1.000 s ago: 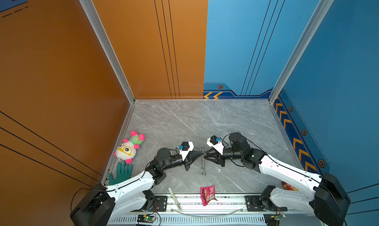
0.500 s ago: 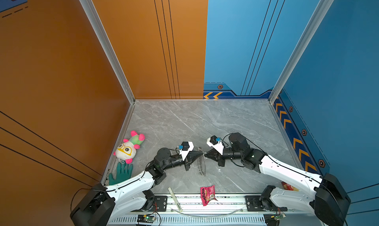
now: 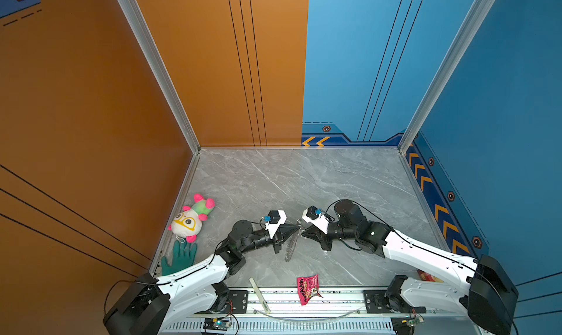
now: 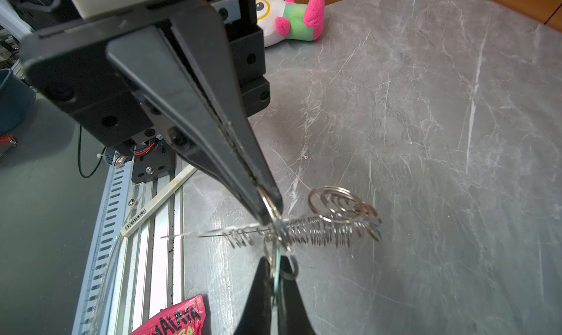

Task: Attach keys to a key ring
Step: Insert the key into the keyring.

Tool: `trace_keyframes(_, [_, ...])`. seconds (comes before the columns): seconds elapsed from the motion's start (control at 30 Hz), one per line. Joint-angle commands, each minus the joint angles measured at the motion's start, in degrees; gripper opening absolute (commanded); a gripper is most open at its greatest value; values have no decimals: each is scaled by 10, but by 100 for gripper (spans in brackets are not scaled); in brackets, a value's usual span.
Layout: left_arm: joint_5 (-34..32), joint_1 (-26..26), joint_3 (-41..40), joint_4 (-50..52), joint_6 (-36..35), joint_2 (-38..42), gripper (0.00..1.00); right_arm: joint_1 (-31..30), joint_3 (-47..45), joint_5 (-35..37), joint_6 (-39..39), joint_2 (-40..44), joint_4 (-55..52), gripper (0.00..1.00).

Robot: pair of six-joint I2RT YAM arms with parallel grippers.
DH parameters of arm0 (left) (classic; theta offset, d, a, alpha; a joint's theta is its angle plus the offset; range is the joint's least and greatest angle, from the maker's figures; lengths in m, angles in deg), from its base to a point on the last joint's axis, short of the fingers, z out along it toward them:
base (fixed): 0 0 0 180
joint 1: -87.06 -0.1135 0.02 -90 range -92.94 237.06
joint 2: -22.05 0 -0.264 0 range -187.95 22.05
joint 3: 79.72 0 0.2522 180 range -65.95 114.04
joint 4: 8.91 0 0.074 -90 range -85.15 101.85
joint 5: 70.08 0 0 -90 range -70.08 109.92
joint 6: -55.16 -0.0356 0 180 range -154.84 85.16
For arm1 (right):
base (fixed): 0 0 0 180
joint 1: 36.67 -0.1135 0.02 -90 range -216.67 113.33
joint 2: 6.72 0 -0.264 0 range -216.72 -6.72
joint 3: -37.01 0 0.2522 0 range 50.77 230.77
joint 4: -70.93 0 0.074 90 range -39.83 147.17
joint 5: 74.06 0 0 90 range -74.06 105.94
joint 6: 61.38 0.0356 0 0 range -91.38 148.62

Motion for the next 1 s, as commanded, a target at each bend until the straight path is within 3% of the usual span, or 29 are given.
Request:
trace_keyframes(0.0, [-7,-5,-2,-39,10,11,0,-5,13,10,-12,-10,-12,1])
trace_keyframes(0.97, [11,-20,-14,-109,49,-12,0,-26,5,-2,0,-28,25,0])
